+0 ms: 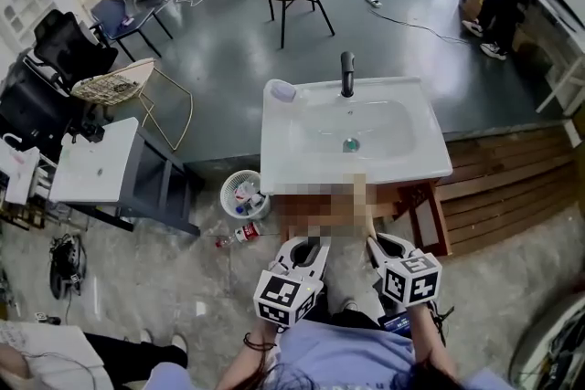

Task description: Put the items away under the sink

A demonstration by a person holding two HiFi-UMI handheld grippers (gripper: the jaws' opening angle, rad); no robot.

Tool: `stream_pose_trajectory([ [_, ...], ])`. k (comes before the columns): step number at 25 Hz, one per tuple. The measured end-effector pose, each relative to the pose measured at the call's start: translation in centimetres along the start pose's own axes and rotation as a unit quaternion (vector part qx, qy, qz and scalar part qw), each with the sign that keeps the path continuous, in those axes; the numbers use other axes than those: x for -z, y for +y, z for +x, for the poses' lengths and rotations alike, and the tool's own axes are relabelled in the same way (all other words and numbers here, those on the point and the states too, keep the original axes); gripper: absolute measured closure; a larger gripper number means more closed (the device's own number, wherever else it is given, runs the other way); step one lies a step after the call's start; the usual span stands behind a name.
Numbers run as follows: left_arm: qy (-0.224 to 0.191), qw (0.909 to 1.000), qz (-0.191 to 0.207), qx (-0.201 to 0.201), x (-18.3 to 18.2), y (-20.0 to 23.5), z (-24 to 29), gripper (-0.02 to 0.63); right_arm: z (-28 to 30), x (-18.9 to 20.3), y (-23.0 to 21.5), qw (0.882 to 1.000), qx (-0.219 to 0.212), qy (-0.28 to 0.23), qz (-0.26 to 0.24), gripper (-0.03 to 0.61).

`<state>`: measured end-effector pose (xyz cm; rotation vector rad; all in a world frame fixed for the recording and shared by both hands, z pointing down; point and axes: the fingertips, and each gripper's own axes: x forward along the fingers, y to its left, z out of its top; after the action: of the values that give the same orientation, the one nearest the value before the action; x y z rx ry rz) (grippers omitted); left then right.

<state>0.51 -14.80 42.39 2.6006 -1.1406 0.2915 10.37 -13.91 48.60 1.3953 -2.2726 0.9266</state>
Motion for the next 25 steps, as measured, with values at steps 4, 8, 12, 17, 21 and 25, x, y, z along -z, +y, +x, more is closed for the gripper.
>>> stream_pose_trajectory([
  [4,-0.005,1.0,-0.007,-0.002,0.7,-2.6,-0.6,0.594,-2.3,1.8,-0.8,1.0,0.001,0.001,-0.004,0.525],
  [8,0.0,1.0,-0.007,-0.002,1.8,-4.8,-1.4,0.594,-4.2,3.4,-1.7,1.0,0.006,0.002,-0.004,0.525],
  [12,0.009,1.0,-0.001,0.001,2.7,-6.5,-1.6,0.594,-5.4,4.5,-3.2,1.0,0.012,0.0,-0.001,0.525],
  [17,0.021,0.9997,0.015,0.005,3.6,-7.9,-1.1,0.594,-5.8,5.9,-5.4,1.0,0.021,0.011,-0.004,0.525],
  [21,0.033,0.9988,0.035,0.014,4.3,-8.7,0.0,0.594,-5.4,7.0,-7.7,0.999,0.031,0.026,-0.011,0.525],
  [25,0.042,0.9979,0.044,0.025,5.2,-8.7,1.6,0.594,-4.3,8.1,-10.1,0.998,0.041,0.04,-0.008,0.525],
])
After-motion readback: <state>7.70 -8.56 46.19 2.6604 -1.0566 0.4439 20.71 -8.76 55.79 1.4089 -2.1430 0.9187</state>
